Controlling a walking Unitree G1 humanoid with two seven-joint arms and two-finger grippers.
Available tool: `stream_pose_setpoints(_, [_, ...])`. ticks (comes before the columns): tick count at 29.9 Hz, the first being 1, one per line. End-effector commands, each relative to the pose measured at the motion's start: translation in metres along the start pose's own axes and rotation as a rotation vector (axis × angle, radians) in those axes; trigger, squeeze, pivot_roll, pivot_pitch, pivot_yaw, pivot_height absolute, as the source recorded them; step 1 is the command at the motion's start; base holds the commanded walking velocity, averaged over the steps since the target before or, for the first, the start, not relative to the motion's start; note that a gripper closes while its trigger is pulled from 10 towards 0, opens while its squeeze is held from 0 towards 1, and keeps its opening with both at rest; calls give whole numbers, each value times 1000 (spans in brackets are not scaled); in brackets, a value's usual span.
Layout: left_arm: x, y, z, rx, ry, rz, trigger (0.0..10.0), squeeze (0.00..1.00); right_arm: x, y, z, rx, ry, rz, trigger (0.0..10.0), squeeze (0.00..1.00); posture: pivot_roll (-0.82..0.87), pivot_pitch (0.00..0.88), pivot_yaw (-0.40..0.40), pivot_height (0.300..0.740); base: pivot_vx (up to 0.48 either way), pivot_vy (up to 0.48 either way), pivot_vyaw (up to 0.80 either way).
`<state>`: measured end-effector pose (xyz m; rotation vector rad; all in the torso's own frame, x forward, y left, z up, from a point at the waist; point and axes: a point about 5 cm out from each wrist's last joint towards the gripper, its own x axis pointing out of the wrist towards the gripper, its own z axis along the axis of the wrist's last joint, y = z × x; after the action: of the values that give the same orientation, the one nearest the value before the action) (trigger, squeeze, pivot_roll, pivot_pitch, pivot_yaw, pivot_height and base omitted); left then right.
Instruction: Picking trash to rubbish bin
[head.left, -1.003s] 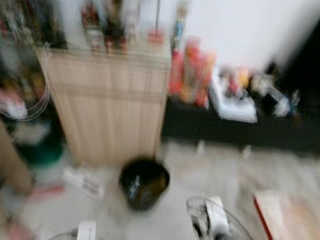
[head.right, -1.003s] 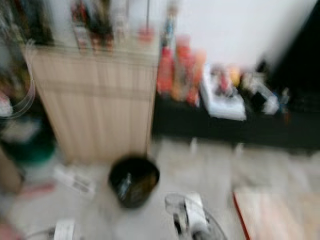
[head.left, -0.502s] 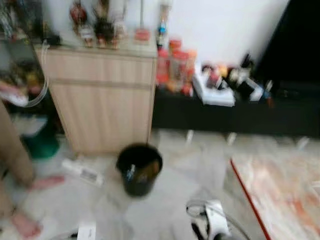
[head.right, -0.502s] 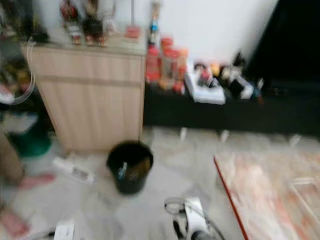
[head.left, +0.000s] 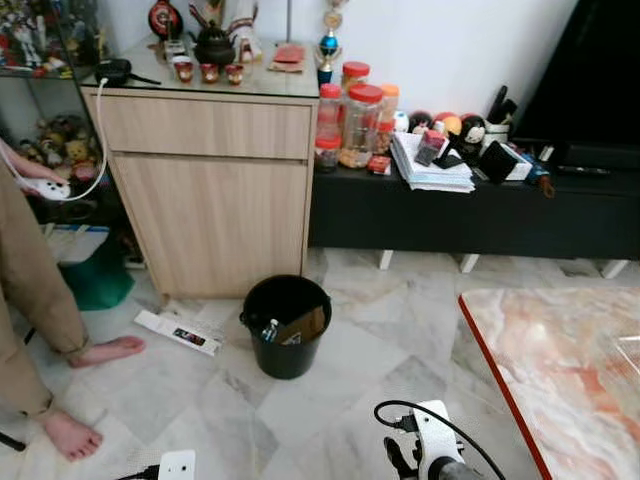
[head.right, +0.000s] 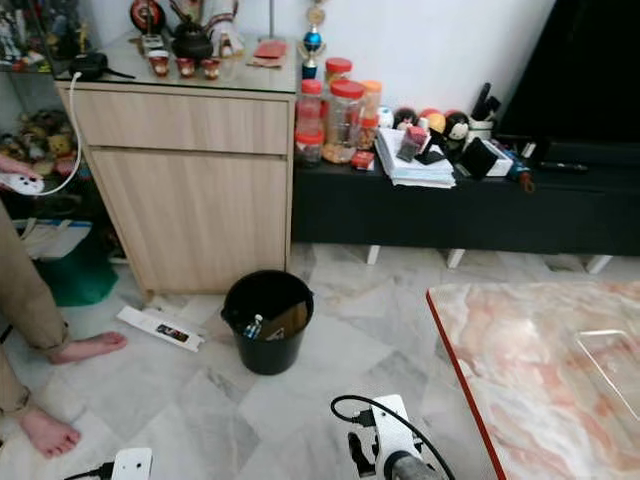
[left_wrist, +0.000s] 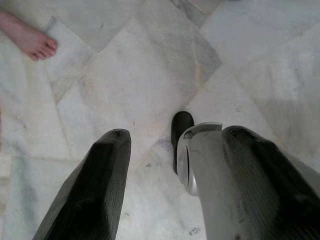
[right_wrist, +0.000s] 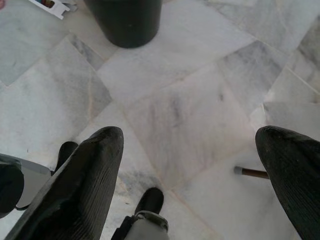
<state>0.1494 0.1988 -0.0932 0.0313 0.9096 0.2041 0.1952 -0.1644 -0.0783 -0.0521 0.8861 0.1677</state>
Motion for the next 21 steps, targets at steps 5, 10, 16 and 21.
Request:
stream_pose_setpoints(5, [0,-5,-1,-4,3,-17,10000,0,0,-3,2,-5,1,-10,10000,0,60,0,-113,740,0,0,0])
stream_pose_setpoints(10, [-1,-5,-3,-8,19,-14,10000,0,1,-3,5,-9,-5,-9,10000,0,58,0,-119,740,0,291,0])
stream_pose_setpoints(16, [-1,-6,-3,-9,16,-14,10000,0,1,-4,6,-12,-7,-8,10000,0,53,0,-120,740,0,397,0])
stream_pose_setpoints(21, [-1,-7,-4,-5,22,-20,10000,0,0,-5,4,-8,-5,-12,10000,0,47,0,-115,740,0,458,0])
